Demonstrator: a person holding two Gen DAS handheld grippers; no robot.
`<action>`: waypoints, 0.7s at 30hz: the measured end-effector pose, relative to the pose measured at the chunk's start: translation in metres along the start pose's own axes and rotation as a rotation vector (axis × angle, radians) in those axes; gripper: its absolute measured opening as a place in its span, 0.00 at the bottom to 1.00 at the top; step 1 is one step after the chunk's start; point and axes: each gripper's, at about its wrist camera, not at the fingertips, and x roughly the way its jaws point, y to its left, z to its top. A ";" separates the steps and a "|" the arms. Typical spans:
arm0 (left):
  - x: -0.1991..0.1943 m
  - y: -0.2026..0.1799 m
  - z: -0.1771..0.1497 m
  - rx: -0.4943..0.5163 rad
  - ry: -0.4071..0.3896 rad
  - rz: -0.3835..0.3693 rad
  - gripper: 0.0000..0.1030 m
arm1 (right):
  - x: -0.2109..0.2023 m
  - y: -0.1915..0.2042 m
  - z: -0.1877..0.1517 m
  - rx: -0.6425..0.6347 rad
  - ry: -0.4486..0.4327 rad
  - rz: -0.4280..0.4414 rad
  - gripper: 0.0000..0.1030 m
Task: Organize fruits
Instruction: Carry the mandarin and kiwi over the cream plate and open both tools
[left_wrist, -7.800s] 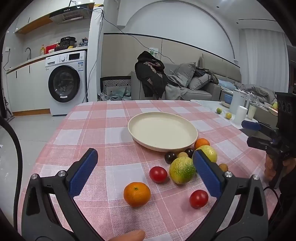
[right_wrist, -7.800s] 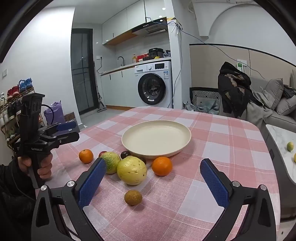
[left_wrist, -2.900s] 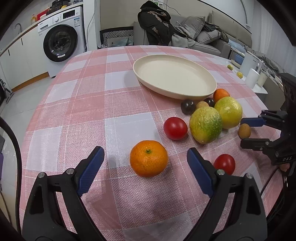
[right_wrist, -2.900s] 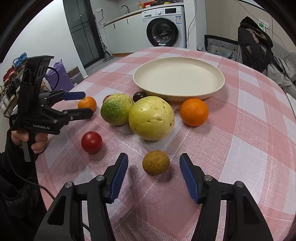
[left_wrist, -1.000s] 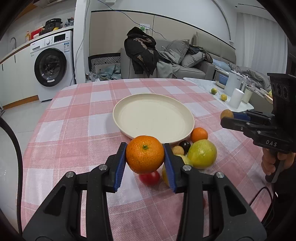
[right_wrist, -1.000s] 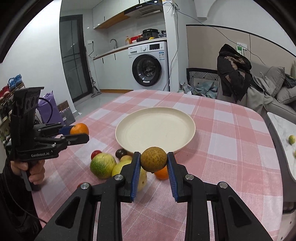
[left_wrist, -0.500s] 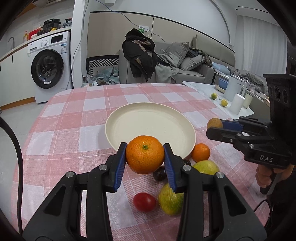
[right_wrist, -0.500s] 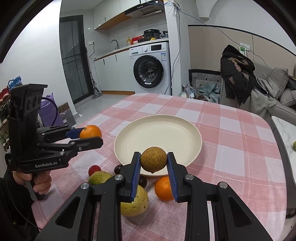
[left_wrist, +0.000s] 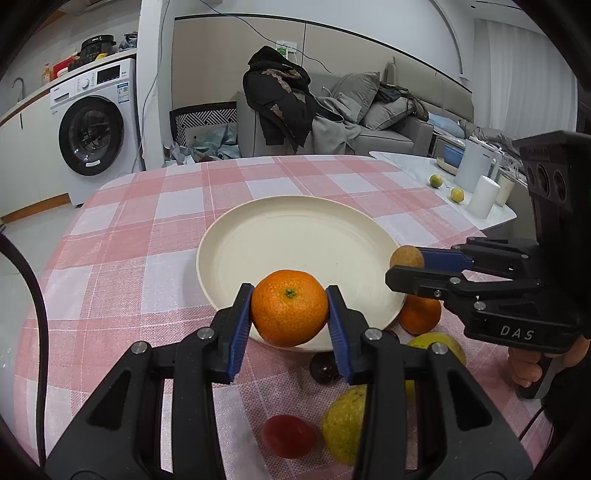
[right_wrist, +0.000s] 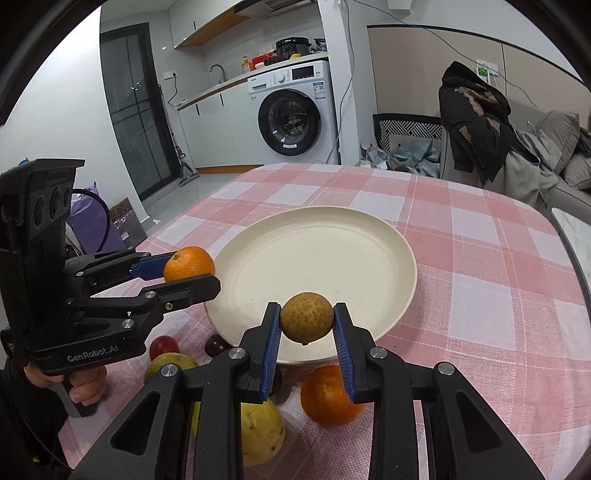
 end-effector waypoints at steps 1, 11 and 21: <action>0.001 0.000 0.000 0.003 0.002 0.000 0.35 | 0.001 -0.001 0.000 0.004 0.001 0.001 0.28; 0.009 -0.002 -0.003 0.009 0.023 0.002 0.35 | 0.006 -0.002 -0.001 0.012 0.017 -0.008 0.28; -0.021 0.004 -0.006 -0.004 -0.049 0.020 0.71 | -0.016 0.004 -0.002 -0.012 -0.042 -0.045 0.58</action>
